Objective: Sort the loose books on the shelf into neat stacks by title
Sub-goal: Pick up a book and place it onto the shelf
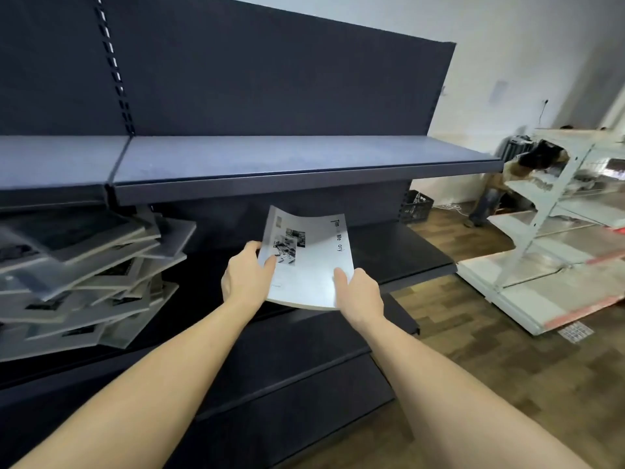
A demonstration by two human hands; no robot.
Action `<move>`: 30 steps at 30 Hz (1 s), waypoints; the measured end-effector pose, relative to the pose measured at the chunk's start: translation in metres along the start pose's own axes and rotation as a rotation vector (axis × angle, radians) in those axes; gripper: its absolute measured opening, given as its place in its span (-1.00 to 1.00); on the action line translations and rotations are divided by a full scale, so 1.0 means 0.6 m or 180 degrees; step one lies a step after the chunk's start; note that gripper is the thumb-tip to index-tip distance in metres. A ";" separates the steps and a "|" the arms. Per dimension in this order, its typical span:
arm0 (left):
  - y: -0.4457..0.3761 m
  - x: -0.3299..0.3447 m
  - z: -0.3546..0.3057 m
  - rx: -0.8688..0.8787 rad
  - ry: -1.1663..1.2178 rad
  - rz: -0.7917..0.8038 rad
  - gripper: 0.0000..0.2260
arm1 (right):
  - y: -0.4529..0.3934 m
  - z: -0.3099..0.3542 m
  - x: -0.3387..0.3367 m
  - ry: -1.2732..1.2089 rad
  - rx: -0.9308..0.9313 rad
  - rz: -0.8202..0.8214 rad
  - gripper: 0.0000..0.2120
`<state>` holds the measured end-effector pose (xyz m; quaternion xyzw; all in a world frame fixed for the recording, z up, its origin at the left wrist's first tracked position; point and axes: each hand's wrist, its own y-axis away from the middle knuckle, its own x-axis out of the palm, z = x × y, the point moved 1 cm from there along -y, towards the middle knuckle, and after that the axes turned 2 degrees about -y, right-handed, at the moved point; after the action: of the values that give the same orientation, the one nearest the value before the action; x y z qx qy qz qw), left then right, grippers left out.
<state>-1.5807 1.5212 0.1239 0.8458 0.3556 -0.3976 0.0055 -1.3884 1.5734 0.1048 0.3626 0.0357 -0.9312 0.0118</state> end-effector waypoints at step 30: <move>-0.013 0.356 -0.146 0.0030 -0.0390 0.0829 -0.72 | -0.212 -0.287 -0.103 0.0417 0.0504 0.0265 -0.61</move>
<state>-1.4350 1.6802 0.0412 0.8589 0.2400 -0.4461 0.0748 -1.2331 1.7127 0.0273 0.4237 -0.0524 -0.9041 0.0195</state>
